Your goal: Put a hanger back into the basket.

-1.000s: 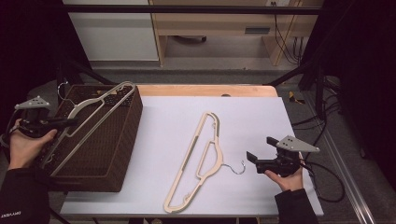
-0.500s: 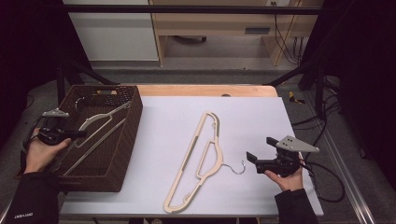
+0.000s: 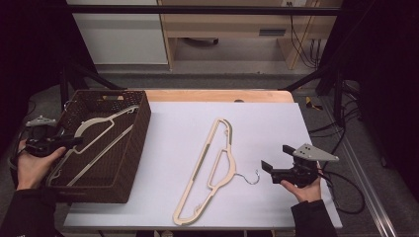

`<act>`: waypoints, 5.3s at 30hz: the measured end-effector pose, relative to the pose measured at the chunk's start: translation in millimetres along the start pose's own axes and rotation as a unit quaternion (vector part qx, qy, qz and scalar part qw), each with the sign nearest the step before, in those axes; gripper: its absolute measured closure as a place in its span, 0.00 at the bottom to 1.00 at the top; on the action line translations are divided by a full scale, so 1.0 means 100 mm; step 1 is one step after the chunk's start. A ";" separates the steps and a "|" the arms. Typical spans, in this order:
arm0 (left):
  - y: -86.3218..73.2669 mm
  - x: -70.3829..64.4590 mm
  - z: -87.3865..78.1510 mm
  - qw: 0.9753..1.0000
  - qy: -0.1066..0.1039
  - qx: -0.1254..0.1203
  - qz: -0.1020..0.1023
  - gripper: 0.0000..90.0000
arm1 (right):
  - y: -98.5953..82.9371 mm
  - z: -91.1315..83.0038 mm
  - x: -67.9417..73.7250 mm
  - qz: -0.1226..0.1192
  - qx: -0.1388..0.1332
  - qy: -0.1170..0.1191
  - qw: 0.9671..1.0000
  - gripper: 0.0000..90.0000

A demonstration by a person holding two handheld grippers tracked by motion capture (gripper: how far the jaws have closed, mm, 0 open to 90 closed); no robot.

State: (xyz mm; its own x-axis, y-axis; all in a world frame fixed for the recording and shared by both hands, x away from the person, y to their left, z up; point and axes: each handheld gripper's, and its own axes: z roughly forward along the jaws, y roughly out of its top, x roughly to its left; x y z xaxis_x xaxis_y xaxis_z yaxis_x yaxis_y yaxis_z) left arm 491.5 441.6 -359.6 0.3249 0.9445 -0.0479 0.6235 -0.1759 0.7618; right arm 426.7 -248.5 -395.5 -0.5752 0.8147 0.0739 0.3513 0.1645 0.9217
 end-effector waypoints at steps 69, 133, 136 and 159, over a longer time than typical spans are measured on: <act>-0.33 -2.39 0.44 0.964 -0.198 -0.109 0.137 0.08 | -0.19 0.50 0.24 -0.036 0.082 0.057 0.994 0.27; -0.31 -2.94 0.64 0.952 -0.234 -0.068 0.186 0.12 | -0.25 0.79 0.29 -0.069 0.183 0.111 0.974 0.98; -0.26 -3.08 0.69 0.949 -0.237 -0.060 0.199 0.13 | -0.22 0.78 0.32 -0.068 0.183 0.114 0.974 0.98; -0.30 -3.80 1.29 0.934 -0.258 0.012 0.249 0.32 | -0.17 0.73 0.36 -0.063 0.184 0.119 0.974 0.98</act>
State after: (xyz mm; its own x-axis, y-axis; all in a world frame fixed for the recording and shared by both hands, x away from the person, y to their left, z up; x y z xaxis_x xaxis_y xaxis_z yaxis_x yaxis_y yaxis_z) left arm 441.0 52.3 -447.9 0.8738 0.4863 -0.0007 0.3175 -0.5694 0.7583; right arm 454.3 -181.0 -436.0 -0.7700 0.6309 0.0951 0.4831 0.4791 0.7329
